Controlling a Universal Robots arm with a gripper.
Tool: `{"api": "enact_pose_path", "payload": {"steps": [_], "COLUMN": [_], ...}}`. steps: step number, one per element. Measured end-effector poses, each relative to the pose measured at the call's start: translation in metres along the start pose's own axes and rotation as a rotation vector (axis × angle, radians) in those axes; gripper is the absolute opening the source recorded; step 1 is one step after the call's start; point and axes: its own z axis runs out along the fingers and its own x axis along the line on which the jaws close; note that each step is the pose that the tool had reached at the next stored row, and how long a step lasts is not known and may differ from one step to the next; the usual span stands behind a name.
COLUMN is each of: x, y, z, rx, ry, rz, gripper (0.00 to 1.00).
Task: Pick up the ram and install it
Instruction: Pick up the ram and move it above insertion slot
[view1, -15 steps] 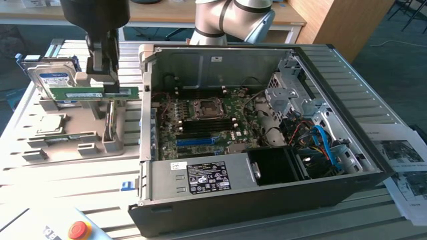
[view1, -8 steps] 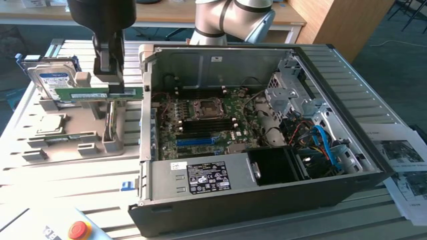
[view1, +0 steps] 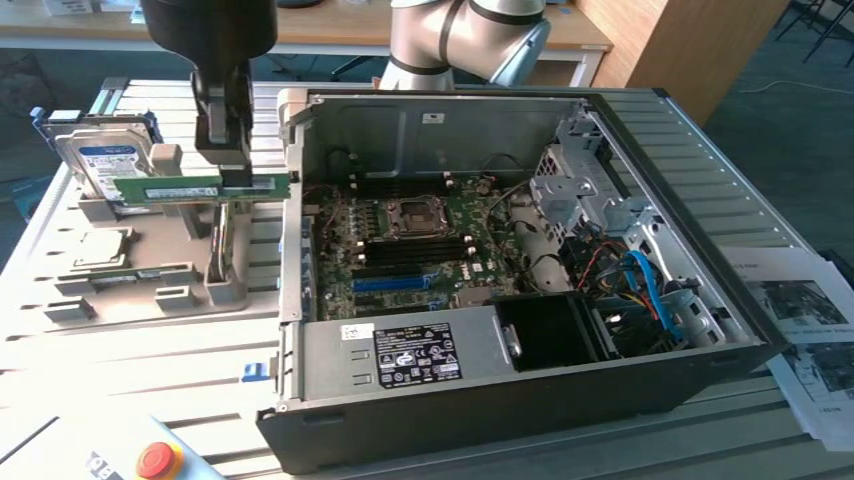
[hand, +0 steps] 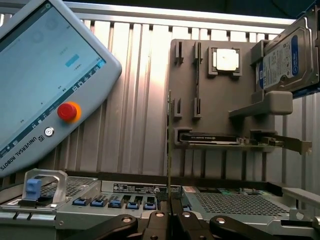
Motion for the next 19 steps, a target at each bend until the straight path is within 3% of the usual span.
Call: {"api": "enact_pose_path", "payload": {"steps": [13,19], "x": [0.004,0.005], "y": [-0.0419,-0.0563], "z": [-0.0037,-0.005], "rx": [0.0,0.0], "ry": [0.0,-0.0001], "rz": [0.0,0.0], "gripper": [0.12,0.12]}}
